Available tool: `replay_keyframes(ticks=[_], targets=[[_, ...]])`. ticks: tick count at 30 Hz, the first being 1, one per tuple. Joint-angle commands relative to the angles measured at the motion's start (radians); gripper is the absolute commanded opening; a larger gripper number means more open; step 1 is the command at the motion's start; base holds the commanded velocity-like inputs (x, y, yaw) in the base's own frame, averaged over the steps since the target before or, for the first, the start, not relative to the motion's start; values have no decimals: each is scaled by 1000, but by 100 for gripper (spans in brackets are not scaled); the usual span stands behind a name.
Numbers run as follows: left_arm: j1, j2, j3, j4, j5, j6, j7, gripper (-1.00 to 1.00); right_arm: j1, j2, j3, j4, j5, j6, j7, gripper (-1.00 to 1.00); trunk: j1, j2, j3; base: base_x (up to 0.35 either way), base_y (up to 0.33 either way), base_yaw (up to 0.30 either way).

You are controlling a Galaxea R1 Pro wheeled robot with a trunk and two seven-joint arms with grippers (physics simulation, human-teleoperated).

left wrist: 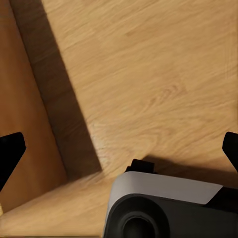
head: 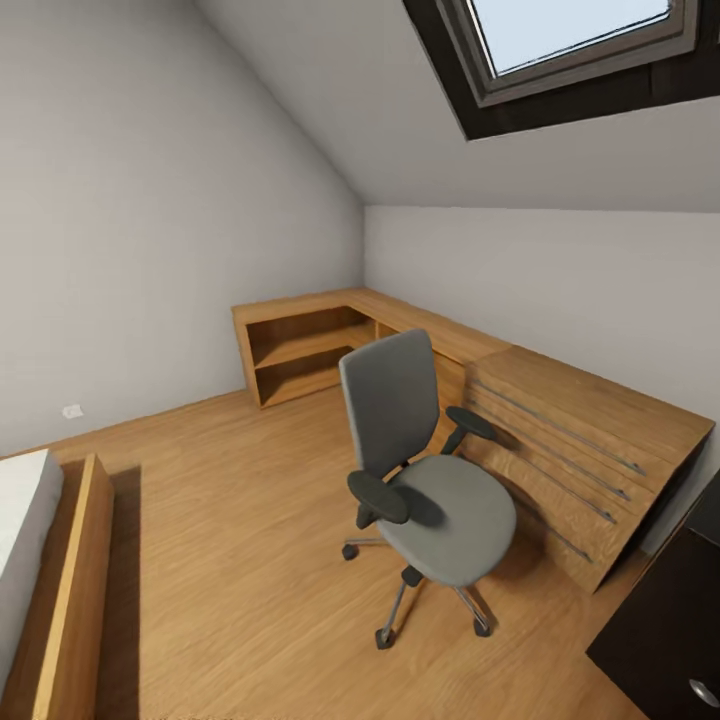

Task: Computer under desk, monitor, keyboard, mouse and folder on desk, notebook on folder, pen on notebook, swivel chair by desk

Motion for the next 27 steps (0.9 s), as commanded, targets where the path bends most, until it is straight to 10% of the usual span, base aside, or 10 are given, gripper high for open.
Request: replay_keyframes(ticks=[1, 27], targets=[[0, 1, -8, -1, 10, -3, 7, 100, -1, 0, 5, 2, 8, -1, -10, 100, 0, -1, -1, 0, 0, 91], [0, 0, -8, 1, 9, -3, 2, 100, -1, -4, 5, 2, 8, 7, -7, 100, 0, -1, 27, 0, 0, 44]])
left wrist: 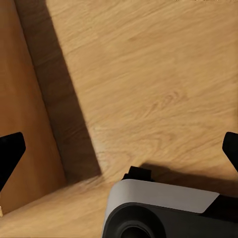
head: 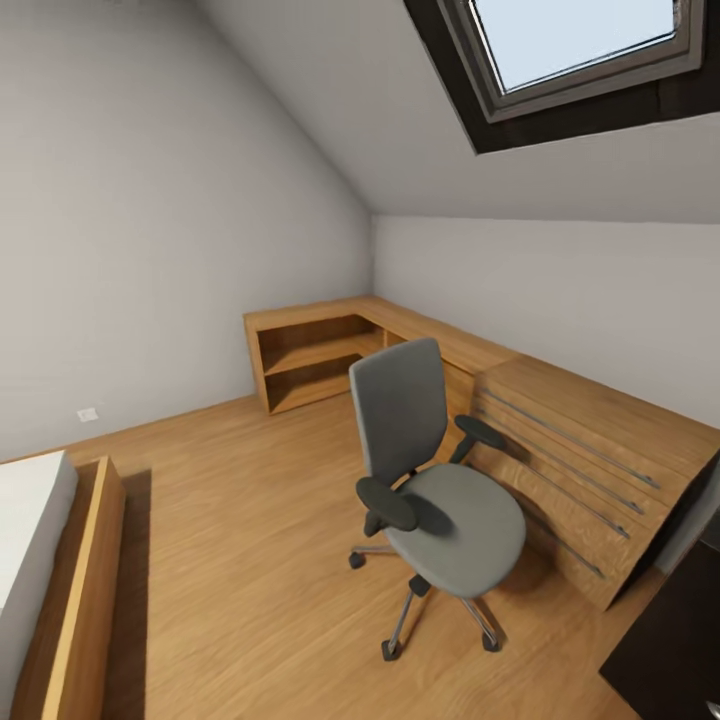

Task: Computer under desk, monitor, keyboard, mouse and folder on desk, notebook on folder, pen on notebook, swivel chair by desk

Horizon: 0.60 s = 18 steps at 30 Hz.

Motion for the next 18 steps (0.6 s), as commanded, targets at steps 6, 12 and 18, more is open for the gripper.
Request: replay_keyframes(ticks=[6, 12, 18], targets=[[0, 1, -8, -1, 9, -3, 7, 100, -1, 1, 5, 2, 8, -2, -11, 100, 0, -1, 6, 0, 0, 198], [0, 1, -8, 0, 9, -3, 6, 100, -1, 2, 5, 2, 8, -3, -11, 100, 0, -1, 7, 0, 0, 261], [0, 1, -8, 0, 9, -3, 7, 100, -1, 2, 5, 2, 8, -3, -11, 100, 0, -1, 8, 0, 0, 275]])
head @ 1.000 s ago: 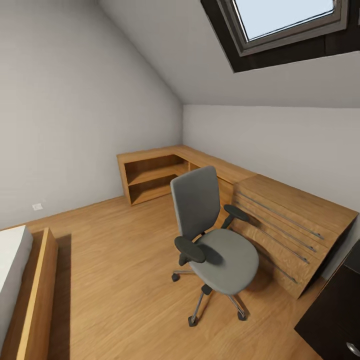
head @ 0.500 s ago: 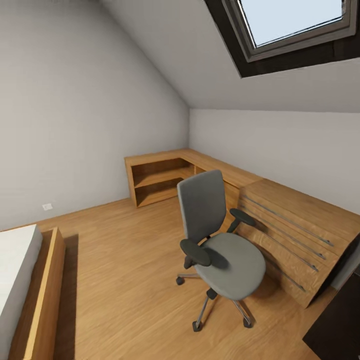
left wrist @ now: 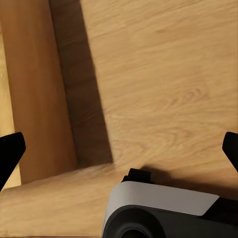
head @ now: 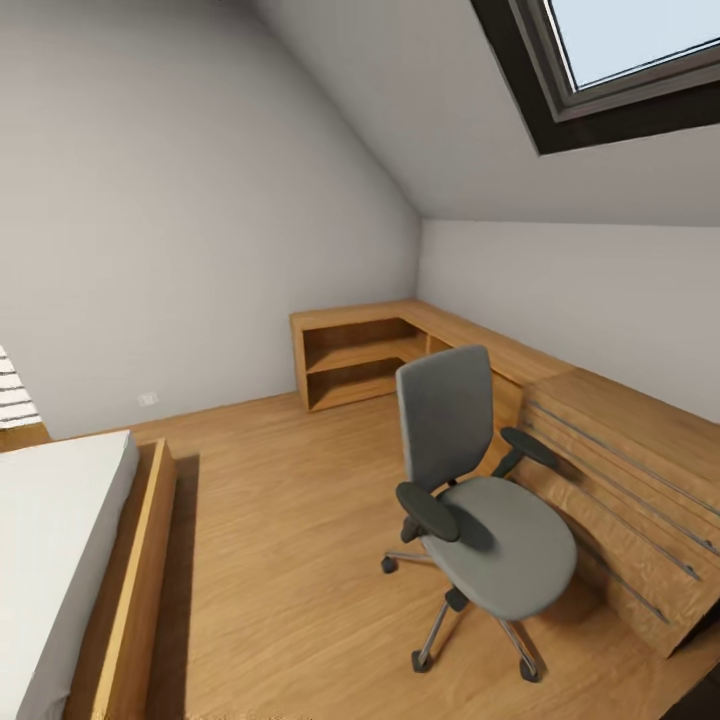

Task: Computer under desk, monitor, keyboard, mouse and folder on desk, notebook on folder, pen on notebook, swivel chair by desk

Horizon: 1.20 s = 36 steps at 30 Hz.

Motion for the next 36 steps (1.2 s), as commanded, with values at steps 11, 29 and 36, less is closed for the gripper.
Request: replay_keyframes(ticks=[11, 29, 36], targets=[[0, 1, -10, 6, 10, -3, 6, 100, -1, 1, 6, 2, 8, -3, -10, 100, 0, -1, -1, 0, 0, 279], [-3, 1, -10, -47, 6, -119, 12, 100, -1, 5, 22, 1, 13, 9, -10, 100, 0, -1, -6, 0, 0, 278], [-70, -15, -10, -200, 6, 155, 15, 100, -3, 65, 32, -152, 18, 35, -12, 100, 0, -1, -12, 0, 0, 251]])
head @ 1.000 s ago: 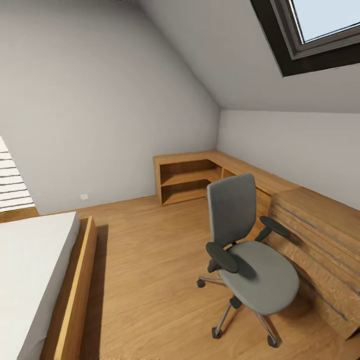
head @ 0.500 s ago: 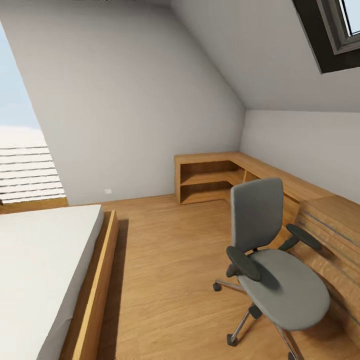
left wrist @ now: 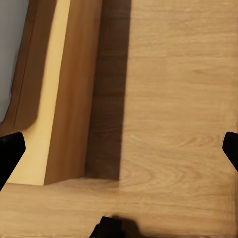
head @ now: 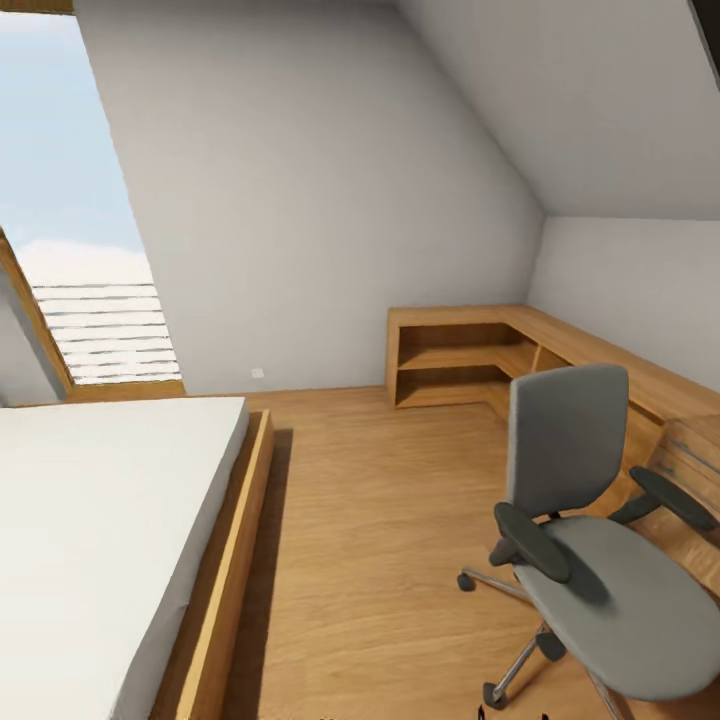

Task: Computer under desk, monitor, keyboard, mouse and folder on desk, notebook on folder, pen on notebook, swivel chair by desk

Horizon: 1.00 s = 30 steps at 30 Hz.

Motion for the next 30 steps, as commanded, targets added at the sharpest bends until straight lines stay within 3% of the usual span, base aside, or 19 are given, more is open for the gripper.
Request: replay_keyframes(ticks=[1, 5, 11, 14, 16, 21, 26, 30], targets=[[-12, -1, -5, -13, 12, 35, 5, 100, -1, 5, 5, -26, 2, 10, -11, 100, 0, -1, -2, 0, 0, 243], [-62, -11, -5, -42, 16, 155, 0, 100, -6, 19, 4, -114, -3, 96, -11, 100, 0, -1, -5, 0, 0, 240], [-88, -22, -5, -21, 21, 188, -3, 100, -9, 26, 3, -138, -7, 169, -11, 100, 0, -1, -10, 0, 0, 243], [-93, -24, -5, 1, 21, 165, -4, 100, -9, 26, 3, -113, -8, 182, -10, 100, 0, -1, -11, 0, 0, 204], [-96, -27, -9, 19, 18, 96, -3, 100, -9, 25, 4, -50, -6, 183, -8, 100, 0, -1, -12, 0, 0, 98], [-97, -29, -30, 51, 17, 0, -2, 100, -10, 24, 6, -6, -2, 160, -8, 100, 0, -1, -12, 2, 0, 40], [-98, -28, -70, 105, 15, -36, 2, 100, -10, 23, 6, 9, 0, 154, -8, 100, 0, -1, -12, 154, -14, 9], [-98, -28, -82, 117, 16, -42, 2, 100, -10, 23, 5, 11, 0, 152, -8, 100, 0, -1, -12, 275, -81, 2]])
